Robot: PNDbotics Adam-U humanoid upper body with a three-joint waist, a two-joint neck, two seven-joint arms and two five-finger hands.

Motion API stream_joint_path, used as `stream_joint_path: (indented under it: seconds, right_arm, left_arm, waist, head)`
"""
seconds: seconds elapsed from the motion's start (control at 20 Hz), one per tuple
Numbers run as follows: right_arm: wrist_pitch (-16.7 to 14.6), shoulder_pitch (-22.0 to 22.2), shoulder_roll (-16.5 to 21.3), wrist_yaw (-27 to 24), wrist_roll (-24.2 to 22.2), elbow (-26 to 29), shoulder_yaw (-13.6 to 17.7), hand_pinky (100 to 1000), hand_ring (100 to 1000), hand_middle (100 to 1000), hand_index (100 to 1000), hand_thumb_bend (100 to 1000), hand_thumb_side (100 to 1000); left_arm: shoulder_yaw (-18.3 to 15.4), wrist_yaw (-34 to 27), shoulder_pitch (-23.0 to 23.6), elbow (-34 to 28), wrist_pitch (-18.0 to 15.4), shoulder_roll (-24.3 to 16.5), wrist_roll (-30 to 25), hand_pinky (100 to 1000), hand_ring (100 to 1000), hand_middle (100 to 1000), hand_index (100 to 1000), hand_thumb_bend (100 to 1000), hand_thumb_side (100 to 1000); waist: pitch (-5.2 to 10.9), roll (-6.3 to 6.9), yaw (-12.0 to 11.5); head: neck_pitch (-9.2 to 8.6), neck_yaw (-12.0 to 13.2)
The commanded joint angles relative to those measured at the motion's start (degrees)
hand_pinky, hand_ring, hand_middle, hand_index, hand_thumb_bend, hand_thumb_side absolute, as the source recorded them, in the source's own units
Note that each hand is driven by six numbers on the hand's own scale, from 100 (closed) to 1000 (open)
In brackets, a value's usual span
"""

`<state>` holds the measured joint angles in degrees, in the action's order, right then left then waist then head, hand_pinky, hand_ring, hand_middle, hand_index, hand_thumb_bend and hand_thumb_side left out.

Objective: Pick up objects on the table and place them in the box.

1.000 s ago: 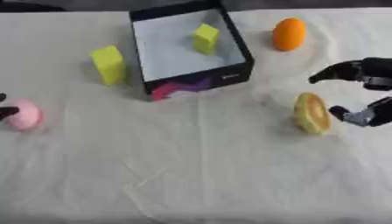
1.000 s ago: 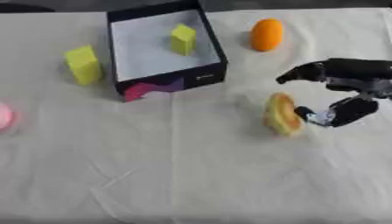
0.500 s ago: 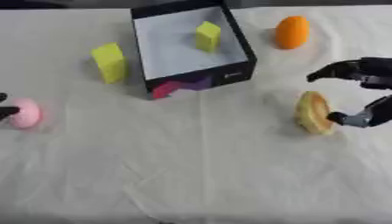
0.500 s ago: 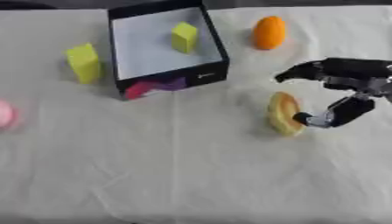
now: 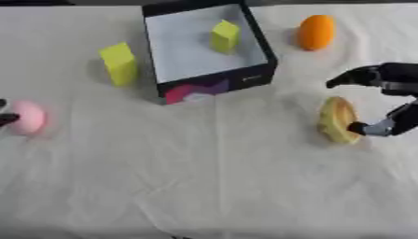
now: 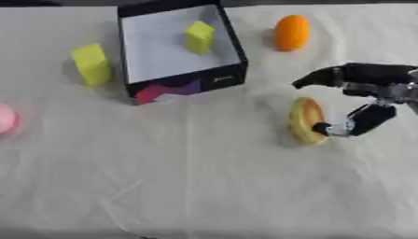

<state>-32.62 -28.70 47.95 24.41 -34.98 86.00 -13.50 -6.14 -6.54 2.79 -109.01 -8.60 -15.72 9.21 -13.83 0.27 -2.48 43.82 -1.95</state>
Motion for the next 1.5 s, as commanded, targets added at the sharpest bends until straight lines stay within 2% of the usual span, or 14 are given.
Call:
stream_joint_path:
  seconds: [0.05, 0.7, 0.85, 1.05, 1.3, 1.5]
  right_arm:
    - [-8.96, -1.0, 1.1, 0.87, -8.55, -0.48, 0.31, 976, 922, 890, 1000, 322, 490]
    - [-12.09, -1.24, -0.5, 4.85, -11.76, -5.21, 0.33, 975, 915, 878, 992, 322, 457]
    - [-12.6, -1.27, -0.5, 5.37, -12.06, -5.57, 0.33, 962, 889, 857, 977, 319, 454]
    - [-12.69, -1.12, -0.28, 5.55, -12.01, -5.6, 0.36, 921, 836, 776, 922, 287, 409]
    - [-11.18, -0.97, 0.07, 3.87, -11.39, -4.93, 0.61, 858, 756, 618, 804, 152, 353]
    - [-9.81, -0.64, 0.79, 1.19, -10.44, -2.52, 0.88, 837, 741, 585, 770, 103, 343]
  left_arm:
    - [-0.04, 0.43, -0.48, -0.76, -0.05, -0.62, -0.23, 833, 623, 685, 740, 100, 796]
    - [0.08, 0.76, -0.99, -0.77, 0.04, -0.23, -0.19, 834, 619, 680, 736, 100, 806]
    - [0.09, 0.82, -1.07, -0.8, 0.02, -0.18, -0.13, 834, 619, 680, 735, 100, 806]
    - [0.06, 0.89, -1.02, -0.78, 0.05, -0.14, -0.03, 835, 618, 680, 734, 100, 808]
    - [0.07, 0.95, -0.97, -0.77, 0.1, -0.12, -0.04, 835, 618, 680, 732, 100, 806]
    - [0.03, 0.96, -0.85, -0.74, 0.12, -0.07, -0.02, 836, 618, 680, 730, 100, 807]
  waist:
    - [-0.39, 0.26, -0.18]
    - [-1.98, 0.13, -1.02]
    - [-2.15, 0.1, -1.1]
    - [-2.22, 0.05, -1.02]
    - [-2.11, 0.07, -0.74]
    - [-1.89, 0.1, -0.39]
  head:
    - [0.3, -0.32]
    - [0.3, -0.94]
    - [0.3, -0.95]
    - [0.3, -0.95]
    - [0.3, -0.81]
    - [0.3, -0.67]
